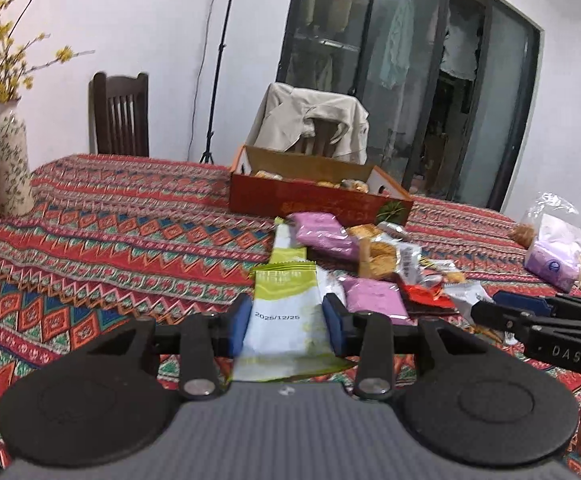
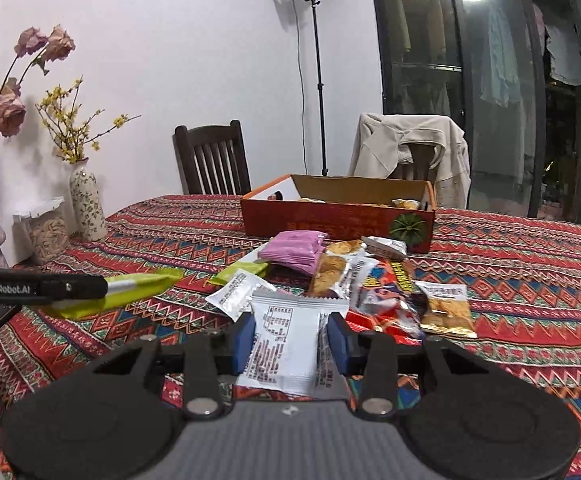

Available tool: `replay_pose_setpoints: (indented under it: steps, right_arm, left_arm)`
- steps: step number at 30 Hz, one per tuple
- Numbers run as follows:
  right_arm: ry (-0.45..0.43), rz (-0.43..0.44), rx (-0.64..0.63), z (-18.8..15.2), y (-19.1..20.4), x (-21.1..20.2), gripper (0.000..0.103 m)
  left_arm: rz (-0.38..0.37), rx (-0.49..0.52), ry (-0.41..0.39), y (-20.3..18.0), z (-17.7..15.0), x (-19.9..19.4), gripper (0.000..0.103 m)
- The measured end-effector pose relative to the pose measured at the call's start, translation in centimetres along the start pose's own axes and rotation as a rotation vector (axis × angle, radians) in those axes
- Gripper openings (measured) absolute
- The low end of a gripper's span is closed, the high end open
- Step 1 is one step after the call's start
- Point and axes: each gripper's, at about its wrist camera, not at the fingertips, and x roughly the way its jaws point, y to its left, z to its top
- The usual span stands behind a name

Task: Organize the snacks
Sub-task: 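Carry both held packets toward the cardboard box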

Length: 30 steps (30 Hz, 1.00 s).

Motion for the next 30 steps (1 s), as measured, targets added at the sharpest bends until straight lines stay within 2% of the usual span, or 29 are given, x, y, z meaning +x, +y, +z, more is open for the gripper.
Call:
replay_pose_setpoints:
  steps: [4,10,14,18,24,30]
  right_arm:
    - [-0.017,-0.002,0.011,0.2,-1.0,-0.9,0.039]
    - [-0.050,0.009,0.002,2.2,-2.7,-0.5,0.039]
    - [-0.076,0.028,-0.006,5.0,-4.2,0.6,0.039]
    - [-0.110,0.046,-0.011,9.1,-6.3,2.8,0.039]
    - [-0.102,0.041,-0.007,15.8,-10.1,9.8,0.039]
    - [0.010,0.002,0.018,20.5,-13.5,21.0,0.039]
  left_arm:
    - [-0.025,0.010,-0.019,-0.9,1.3,0.1,0.040]
    - [-0.068,0.023,-0.064,-0.6,5.9,2.0,0.040]
    - [-0.080,0.043,-0.103,-0.3,10.2,4.6,0.040]
    - [-0.076,0.063,-0.125,0.1,14.5,8.9,0.040]
    - [-0.034,0.027,-0.080,1.3,19.0,17.9,0.040]
    - [0.034,-0.003,-0.004,3.2,21.4,28.9,0.040]
